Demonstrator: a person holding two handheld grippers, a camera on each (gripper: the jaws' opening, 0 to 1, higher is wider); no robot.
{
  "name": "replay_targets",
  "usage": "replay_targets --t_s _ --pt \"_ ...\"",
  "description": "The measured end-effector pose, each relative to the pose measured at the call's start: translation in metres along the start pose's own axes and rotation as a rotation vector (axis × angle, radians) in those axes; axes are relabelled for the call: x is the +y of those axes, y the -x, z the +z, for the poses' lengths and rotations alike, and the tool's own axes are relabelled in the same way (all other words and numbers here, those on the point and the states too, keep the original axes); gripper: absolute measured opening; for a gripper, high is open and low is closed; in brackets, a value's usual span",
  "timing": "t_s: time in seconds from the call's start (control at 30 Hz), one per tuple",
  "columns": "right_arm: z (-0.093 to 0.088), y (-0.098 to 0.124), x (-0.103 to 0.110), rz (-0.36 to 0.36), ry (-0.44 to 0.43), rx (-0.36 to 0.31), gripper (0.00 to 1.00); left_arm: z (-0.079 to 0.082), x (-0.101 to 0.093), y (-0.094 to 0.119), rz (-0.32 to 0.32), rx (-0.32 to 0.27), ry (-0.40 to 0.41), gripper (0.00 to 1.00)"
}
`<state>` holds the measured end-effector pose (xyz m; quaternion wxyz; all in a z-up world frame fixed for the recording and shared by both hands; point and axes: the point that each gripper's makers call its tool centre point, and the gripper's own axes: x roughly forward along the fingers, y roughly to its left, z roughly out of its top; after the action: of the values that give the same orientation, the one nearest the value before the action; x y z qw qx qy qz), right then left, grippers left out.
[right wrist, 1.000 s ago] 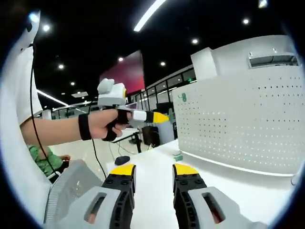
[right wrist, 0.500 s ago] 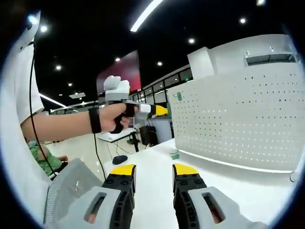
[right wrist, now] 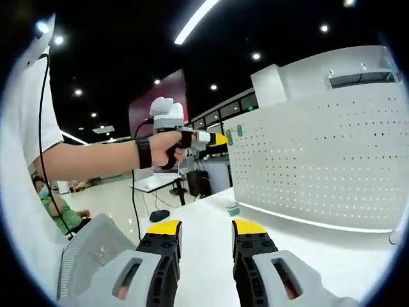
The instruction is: Insert the hook assembly into the mounting plate slot until the hook locks in place.
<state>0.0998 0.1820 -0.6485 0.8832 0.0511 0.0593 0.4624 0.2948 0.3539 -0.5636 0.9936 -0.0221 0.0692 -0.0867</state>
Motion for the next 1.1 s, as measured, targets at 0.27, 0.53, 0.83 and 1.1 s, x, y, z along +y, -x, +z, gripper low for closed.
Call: replay_targets --t_s 0.27,0.53,0.83,1.1 --pt "-0.003 0.001 0.001 -0.007 -0.003 0.007 0.31 0.009 0.011 -0.013 0.02 -0.02 -0.001 0.02" --pt "-0.004 0.003 0.0 -0.013 -0.003 0.01 0.31 0.014 0.015 -0.021 0.021 -0.035 0.011 0.02" --pt "-0.004 0.007 -0.004 -0.029 -0.007 0.011 0.31 0.025 0.016 -0.038 0.022 -0.043 0.002 0.02" --pt "-0.002 0.007 -0.009 -0.04 -0.021 -0.004 0.31 0.027 0.02 -0.049 0.029 -0.036 -0.026 0.02"
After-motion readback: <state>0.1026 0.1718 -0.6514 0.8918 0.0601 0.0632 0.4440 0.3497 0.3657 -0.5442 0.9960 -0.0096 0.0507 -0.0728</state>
